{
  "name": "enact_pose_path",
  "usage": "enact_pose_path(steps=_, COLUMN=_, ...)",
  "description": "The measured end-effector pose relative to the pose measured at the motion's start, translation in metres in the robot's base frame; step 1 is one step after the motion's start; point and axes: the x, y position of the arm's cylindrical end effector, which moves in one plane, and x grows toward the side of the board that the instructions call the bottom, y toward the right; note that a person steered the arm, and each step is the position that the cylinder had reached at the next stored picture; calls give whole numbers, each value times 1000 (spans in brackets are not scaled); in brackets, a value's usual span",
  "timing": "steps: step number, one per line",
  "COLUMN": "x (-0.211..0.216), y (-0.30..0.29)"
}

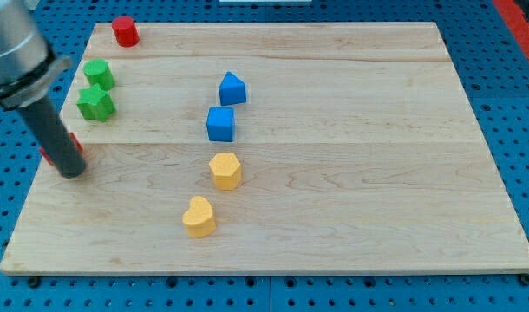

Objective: Place red star to the bottom of the green star

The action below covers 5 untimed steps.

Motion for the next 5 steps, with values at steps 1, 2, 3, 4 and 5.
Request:
enact_pose_path(steps=1, x=0, y=0)
enact_pose_path(steps=2, x=22, y=-24)
enact_pose_path(steps=3, x=17, y=-51)
enact_pose_path(steps=4, x=0, y=-49)
enact_pose_path(steps=5, x=-8, y=-38)
